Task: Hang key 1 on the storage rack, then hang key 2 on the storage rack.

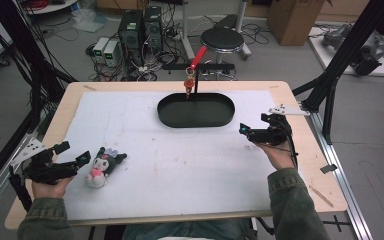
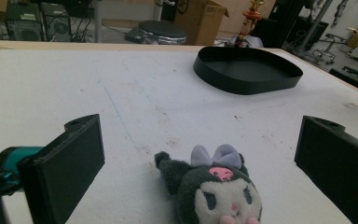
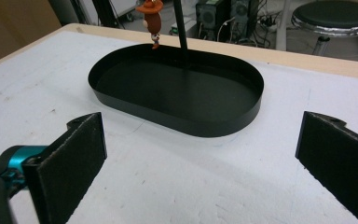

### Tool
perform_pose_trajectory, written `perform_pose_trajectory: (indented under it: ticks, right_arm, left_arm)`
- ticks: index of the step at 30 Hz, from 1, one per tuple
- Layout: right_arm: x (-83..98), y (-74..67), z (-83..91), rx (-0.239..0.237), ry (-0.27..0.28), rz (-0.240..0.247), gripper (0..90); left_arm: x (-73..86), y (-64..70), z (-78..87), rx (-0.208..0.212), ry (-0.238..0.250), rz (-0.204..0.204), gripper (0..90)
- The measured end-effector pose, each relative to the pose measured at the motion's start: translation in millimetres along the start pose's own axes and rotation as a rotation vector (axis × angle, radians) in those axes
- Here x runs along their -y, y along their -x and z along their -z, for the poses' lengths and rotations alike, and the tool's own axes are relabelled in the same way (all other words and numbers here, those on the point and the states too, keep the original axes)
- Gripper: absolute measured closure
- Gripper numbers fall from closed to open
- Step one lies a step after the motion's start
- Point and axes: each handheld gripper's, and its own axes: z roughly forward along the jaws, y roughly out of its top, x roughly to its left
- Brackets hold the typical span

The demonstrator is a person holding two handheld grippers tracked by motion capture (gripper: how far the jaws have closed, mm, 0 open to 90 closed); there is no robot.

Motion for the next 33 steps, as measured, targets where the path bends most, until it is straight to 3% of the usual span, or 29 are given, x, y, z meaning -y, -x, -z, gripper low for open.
perform_pose_trajectory:
  ticks: [3, 13, 21, 26, 31, 33]
  right_arm:
    - [9.3, 1.0, 3.0, 0.008, 0.000, 0.017, 0.8]
    - [39.4, 14.6, 14.5, 0.030, 0.018, -0.011, 0.8]
    - [56.3, 14.2, 18.7, 0.029, 0.007, 0.001, 0.8]
    - [65.2, 13.4, 20.9, 0.030, -0.011, 0.015, 0.8]
    - [66.1, 13.4, 24.5, 0.032, 0.002, 0.009, 0.8]
    - [66.7, 14.0, 24.9, 0.033, 0.005, 0.009, 0.8]
  left_arm:
    - [0.6, 0.3, 0.7, -0.001, -0.006, 0.001, 1.7]
    - [2.2, 5.1, -1.6, 0.003, -0.038, -0.003, 1.7]
    - [3.2, 6.5, -3.4, 0.002, -0.073, 0.001, 1.8]
    - [1.8, 8.4, -9.4, 0.000, -0.136, -0.003, 1.8]
    - [-6.7, 10.3, -17.2, -0.041, -0.189, -0.006, 1.7]
    - [-10.3, 12.2, -23.1, -0.048, -0.231, -0.010, 1.8]
